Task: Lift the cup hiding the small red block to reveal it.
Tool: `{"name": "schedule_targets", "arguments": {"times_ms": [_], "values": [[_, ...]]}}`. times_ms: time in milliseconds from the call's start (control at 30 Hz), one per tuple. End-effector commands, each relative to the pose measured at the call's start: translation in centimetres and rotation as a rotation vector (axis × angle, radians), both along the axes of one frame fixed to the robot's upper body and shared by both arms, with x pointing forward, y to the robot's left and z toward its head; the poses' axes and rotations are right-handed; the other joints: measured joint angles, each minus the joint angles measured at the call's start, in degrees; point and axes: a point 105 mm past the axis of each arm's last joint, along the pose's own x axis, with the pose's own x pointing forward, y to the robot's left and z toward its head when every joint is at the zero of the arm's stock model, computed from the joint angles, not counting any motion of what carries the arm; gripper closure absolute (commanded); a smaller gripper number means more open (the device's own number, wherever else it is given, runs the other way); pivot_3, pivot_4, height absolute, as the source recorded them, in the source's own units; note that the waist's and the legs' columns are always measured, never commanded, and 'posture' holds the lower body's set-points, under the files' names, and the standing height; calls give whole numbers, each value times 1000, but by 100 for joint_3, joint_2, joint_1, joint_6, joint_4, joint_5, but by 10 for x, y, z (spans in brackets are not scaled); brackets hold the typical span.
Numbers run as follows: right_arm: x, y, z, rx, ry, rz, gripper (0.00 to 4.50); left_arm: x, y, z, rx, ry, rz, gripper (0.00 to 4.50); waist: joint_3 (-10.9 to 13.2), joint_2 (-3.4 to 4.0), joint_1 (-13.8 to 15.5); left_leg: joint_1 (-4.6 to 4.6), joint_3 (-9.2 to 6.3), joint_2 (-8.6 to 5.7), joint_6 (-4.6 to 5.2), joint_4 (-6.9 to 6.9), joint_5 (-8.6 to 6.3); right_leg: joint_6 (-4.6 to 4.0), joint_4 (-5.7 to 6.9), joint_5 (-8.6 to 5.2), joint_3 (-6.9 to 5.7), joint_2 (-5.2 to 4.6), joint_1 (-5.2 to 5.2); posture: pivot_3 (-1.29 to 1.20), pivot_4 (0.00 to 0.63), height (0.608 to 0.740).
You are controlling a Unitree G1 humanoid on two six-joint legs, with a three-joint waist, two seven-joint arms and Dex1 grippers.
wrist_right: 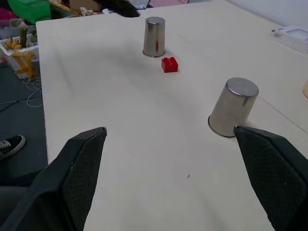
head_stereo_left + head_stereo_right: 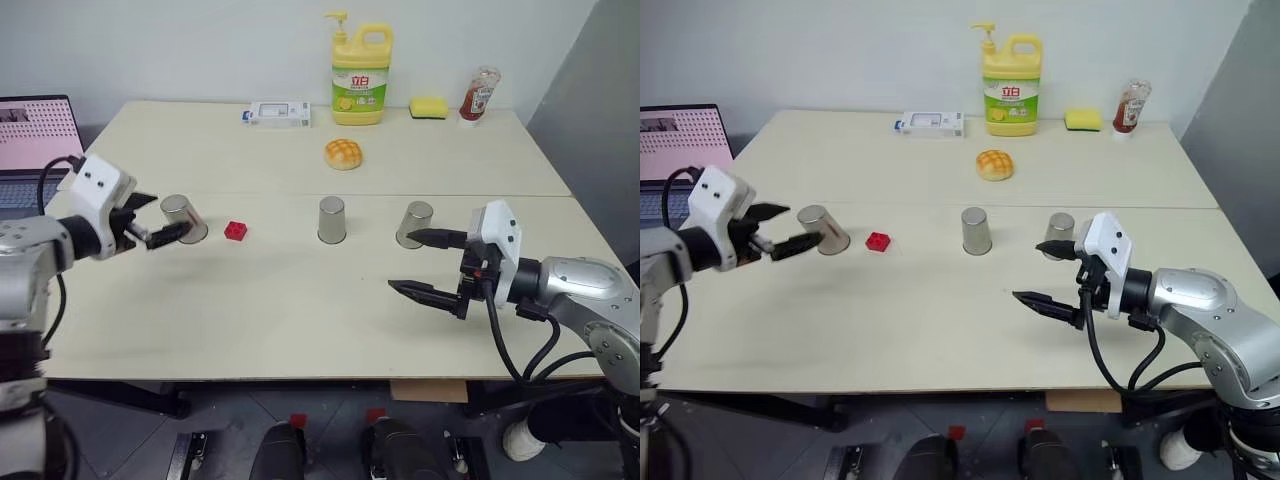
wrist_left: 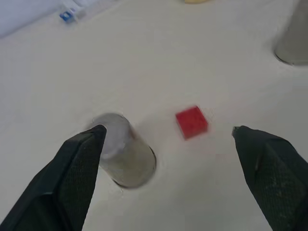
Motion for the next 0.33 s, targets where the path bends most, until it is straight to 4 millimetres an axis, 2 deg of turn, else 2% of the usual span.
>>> {"name": "schedule_targets", "arguments": {"times_ms": [33, 133, 333], "values": [[-2, -9, 3, -16, 21, 10, 0, -28, -7, 5, 29, 87, -123, 33, 0, 0, 9, 0, 1, 0, 0, 1, 0, -1, 0, -1, 0, 0, 0, 0, 150, 740], [-1, -18, 1, -33, 52, 5, 0, -38, -1, 1, 73, 124, -133, 33, 1, 1, 17, 0, 3, -1, 1, 0, 0, -3, -5, -2, 3, -6, 0, 0, 150, 740], [2, -26, 1, -44, 54, -9, 0, -39, 4, 3, 73, 105, -122, 33, 1, 2, 28, 0, 0, 1, 2, -2, -1, -10, -5, -6, 0, -6, 0, 0, 150, 740]]}}
